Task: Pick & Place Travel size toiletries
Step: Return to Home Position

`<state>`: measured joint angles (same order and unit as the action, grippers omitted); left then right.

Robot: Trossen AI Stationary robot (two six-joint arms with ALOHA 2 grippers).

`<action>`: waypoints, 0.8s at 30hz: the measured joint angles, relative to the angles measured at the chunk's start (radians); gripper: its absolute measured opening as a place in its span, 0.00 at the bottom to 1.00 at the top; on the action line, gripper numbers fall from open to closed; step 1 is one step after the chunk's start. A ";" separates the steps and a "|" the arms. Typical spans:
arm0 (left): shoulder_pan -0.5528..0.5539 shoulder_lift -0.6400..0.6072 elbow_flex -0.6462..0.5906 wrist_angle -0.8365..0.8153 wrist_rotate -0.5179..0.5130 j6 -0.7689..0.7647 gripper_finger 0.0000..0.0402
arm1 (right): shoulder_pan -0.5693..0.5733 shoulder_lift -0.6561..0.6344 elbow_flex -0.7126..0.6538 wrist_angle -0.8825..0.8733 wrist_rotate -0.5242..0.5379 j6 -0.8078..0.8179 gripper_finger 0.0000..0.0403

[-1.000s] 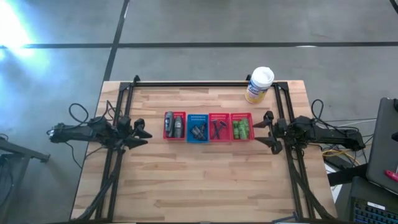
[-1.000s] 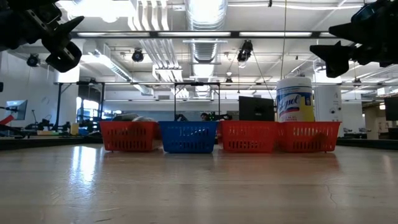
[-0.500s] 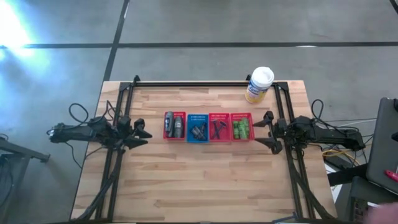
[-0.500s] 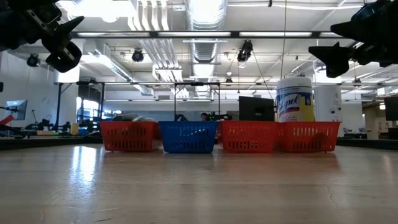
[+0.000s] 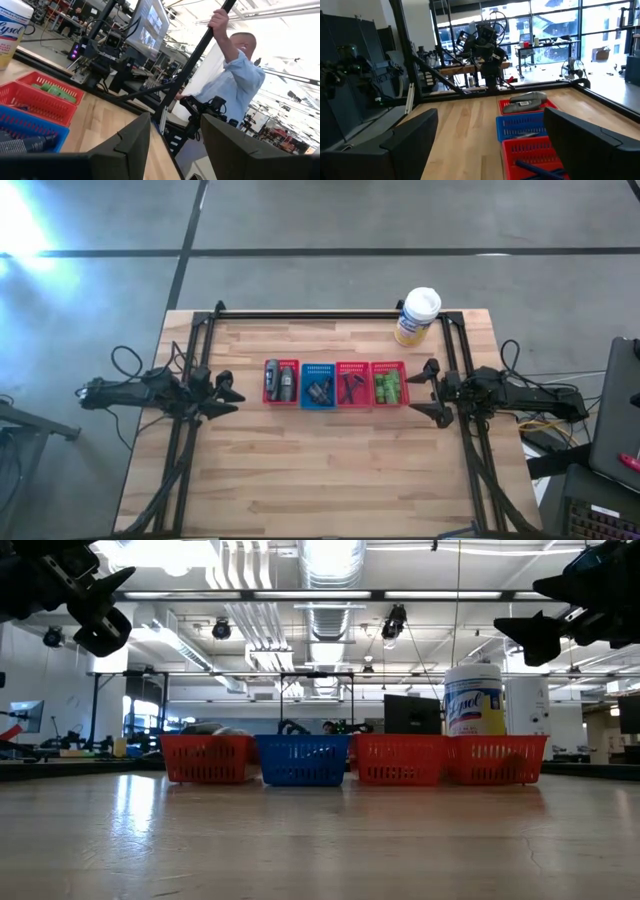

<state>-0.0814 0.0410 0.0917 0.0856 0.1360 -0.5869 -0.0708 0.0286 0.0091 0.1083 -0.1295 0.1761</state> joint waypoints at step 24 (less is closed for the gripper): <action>0.000 0.000 0.000 -0.002 0.000 0.000 0.45 | 0.000 0.000 0.000 -0.001 0.000 0.000 0.75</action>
<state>-0.0810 0.0410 0.0917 0.0834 0.1360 -0.5869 -0.0708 0.0288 0.0092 0.1075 -0.1293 0.1761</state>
